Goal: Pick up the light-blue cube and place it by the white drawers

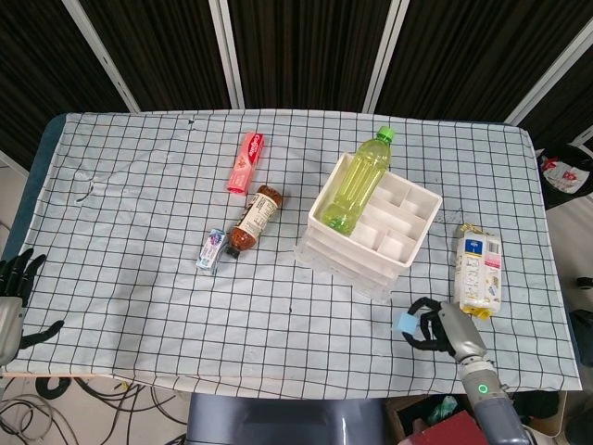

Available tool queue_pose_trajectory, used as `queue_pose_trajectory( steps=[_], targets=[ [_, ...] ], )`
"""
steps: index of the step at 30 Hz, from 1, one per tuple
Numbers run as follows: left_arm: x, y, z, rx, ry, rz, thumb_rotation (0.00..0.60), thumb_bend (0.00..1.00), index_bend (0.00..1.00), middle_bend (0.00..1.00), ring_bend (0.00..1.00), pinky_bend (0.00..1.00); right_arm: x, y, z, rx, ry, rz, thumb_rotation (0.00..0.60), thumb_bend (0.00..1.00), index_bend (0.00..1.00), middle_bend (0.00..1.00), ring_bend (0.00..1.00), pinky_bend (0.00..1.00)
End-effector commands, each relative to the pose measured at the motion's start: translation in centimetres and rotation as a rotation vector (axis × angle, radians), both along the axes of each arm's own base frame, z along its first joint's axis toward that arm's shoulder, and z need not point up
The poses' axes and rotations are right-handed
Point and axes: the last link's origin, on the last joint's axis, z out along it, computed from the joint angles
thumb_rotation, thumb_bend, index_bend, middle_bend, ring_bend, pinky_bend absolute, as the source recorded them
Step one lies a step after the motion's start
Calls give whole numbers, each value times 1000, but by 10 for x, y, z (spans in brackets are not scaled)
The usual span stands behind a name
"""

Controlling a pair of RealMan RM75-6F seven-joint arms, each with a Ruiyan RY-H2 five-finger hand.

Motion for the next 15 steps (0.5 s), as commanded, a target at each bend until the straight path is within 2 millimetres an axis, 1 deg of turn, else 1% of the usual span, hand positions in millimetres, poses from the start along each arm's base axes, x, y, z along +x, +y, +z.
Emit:
queue_pose_trajectory(
  steps=[1, 5, 8, 10, 15],
  targets=[
    [0, 0, 0, 0, 2, 0, 600, 9, 0, 0, 0, 0, 16, 4, 27, -42, -73, 30, 600, 354, 583, 795, 853, 794],
    [1, 0, -1, -2, 4, -3, 600, 9, 0, 0, 0, 0, 35, 3, 52, -83, -138, 68, 600, 355, 583, 795, 853, 794],
    [1, 0, -1, -3, 4, -4, 600, 9, 0, 0, 0, 0, 48, 1, 67, -118, -179, 96, 600, 355, 583, 795, 853, 794],
    [1, -1, -1, -2, 5, -5, 600, 9, 0, 0, 0, 0, 55, -2, 74, -138, -194, 115, 600, 355, 583, 795, 853, 794],
    [1, 0, -2, -3, 3, -2, 600, 9, 0, 0, 0, 0, 67, -11, 80, -149, -205, 145, 600, 355, 583, 795, 853, 794]
  ],
)
